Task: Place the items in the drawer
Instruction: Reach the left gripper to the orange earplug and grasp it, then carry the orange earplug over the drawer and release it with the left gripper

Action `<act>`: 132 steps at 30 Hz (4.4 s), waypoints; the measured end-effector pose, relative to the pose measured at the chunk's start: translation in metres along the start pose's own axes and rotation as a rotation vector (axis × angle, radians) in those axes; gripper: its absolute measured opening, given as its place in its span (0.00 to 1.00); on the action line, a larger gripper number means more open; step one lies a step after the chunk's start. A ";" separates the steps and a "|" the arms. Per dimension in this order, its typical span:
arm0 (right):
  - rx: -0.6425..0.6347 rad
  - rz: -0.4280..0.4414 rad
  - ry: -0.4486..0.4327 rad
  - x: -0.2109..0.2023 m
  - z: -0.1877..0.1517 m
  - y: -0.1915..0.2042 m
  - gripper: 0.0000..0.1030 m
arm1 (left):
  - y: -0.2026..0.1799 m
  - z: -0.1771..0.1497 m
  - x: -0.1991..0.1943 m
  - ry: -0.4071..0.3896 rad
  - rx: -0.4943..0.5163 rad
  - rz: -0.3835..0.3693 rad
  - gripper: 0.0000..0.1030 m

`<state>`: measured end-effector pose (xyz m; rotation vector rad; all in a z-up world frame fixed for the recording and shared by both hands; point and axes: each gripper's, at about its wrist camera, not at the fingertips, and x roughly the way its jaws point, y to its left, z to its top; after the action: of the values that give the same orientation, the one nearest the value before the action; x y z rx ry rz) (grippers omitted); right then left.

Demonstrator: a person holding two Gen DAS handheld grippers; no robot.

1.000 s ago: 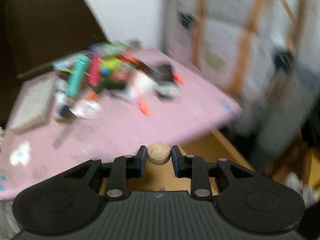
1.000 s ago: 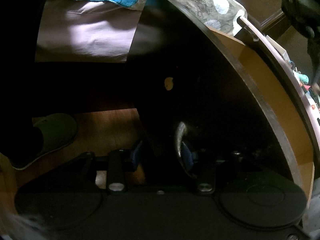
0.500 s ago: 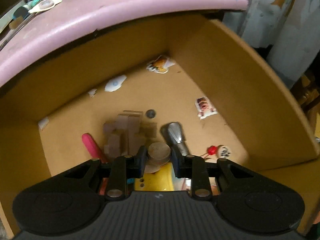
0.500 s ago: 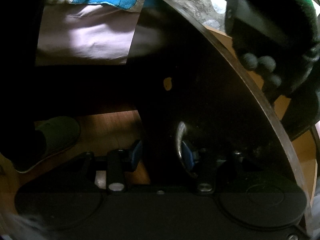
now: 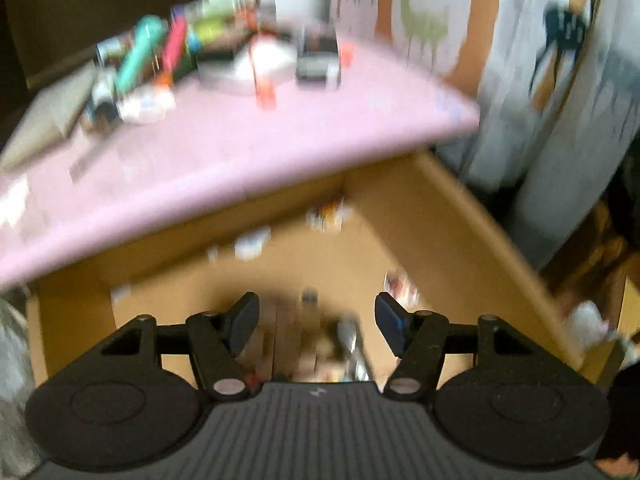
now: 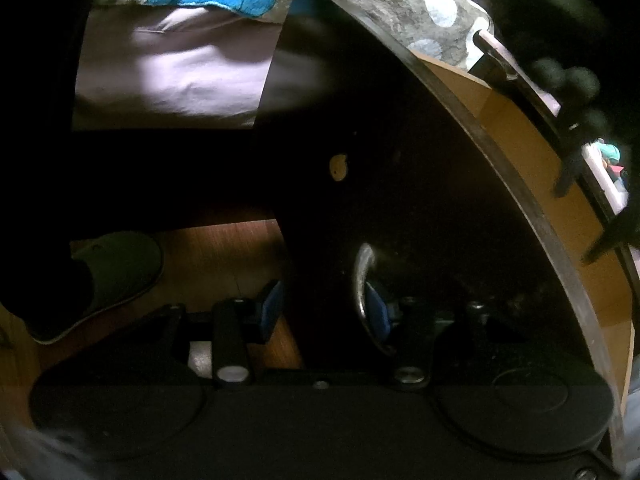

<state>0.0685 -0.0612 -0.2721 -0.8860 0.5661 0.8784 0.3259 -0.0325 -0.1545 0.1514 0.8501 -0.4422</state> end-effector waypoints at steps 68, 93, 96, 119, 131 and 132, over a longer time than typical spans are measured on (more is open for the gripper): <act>-0.033 0.011 -0.007 0.000 -0.002 -0.001 0.47 | -0.035 0.125 -0.029 -0.255 0.481 0.555 0.11; -0.050 0.013 -0.004 0.000 -0.003 0.000 0.47 | 0.023 0.180 -0.047 -0.271 0.325 0.734 0.11; -0.052 0.013 -0.005 0.000 -0.003 0.000 0.47 | 0.024 0.173 -0.059 -0.287 0.324 0.734 0.11; -0.051 0.011 0.000 0.000 -0.002 -0.003 0.42 | -0.024 0.081 -0.162 -0.350 0.231 0.537 0.11; -0.057 0.012 -0.003 0.000 -0.003 -0.003 0.43 | -0.020 -0.012 -0.042 -0.017 0.069 0.300 0.11; -0.056 0.012 -0.004 0.000 -0.003 -0.003 0.43 | -0.017 -0.018 -0.033 0.007 0.056 0.290 0.11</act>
<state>0.0708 -0.0649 -0.2723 -0.9325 0.5459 0.9105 0.2869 -0.0321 -0.1400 0.3234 0.8085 -0.1935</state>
